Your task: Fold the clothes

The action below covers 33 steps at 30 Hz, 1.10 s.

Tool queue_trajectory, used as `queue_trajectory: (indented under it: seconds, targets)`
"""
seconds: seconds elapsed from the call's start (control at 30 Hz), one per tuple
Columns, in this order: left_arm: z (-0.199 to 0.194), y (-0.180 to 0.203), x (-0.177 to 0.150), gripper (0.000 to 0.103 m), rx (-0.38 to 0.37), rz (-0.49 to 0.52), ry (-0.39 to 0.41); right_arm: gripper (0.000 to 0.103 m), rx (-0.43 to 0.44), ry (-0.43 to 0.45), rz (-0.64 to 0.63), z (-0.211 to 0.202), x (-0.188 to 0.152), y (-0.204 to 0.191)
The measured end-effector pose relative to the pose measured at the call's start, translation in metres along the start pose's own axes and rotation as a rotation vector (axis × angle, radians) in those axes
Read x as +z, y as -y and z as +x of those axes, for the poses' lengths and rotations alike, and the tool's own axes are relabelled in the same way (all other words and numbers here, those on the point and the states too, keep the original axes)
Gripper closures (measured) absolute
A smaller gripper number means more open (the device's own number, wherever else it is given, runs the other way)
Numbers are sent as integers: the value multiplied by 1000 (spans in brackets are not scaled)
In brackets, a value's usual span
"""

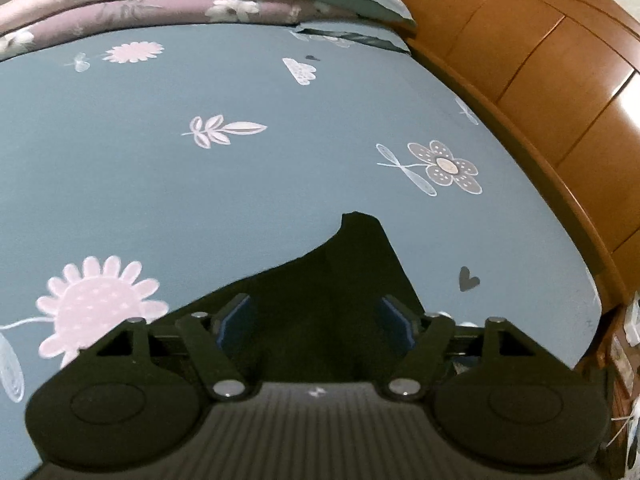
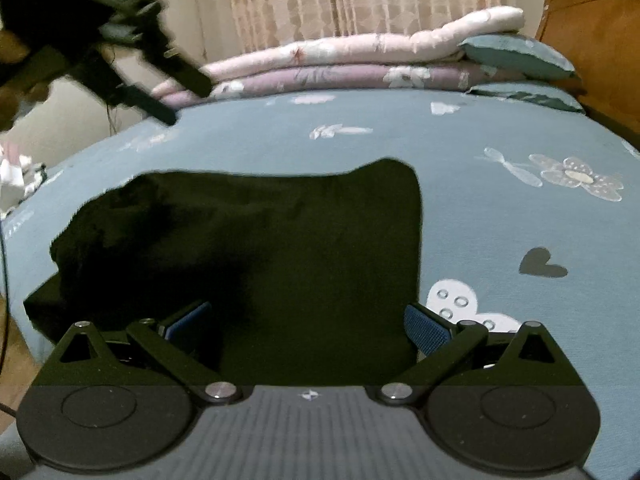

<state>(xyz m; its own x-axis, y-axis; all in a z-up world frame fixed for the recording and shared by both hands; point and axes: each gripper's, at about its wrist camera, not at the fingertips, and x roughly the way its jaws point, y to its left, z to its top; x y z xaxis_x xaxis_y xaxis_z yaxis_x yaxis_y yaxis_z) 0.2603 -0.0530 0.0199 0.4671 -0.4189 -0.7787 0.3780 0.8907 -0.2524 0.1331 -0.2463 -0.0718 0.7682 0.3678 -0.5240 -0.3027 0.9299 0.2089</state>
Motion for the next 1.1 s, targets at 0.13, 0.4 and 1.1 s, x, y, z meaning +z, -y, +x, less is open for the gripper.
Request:
queue_trajectory:
  seconds: [0.13, 0.4, 1.1]
  targets:
    - [1, -1, -29, 31, 0, 13, -6, 0, 7, 55, 63, -11, 1, 9]
    - [23, 8, -95, 31, 24, 140, -15, 0, 9, 125, 158, -27, -5, 17]
    - [33, 0, -68, 26, -252, 12, 109, 0, 93, 62, 18, -41, -32, -9]
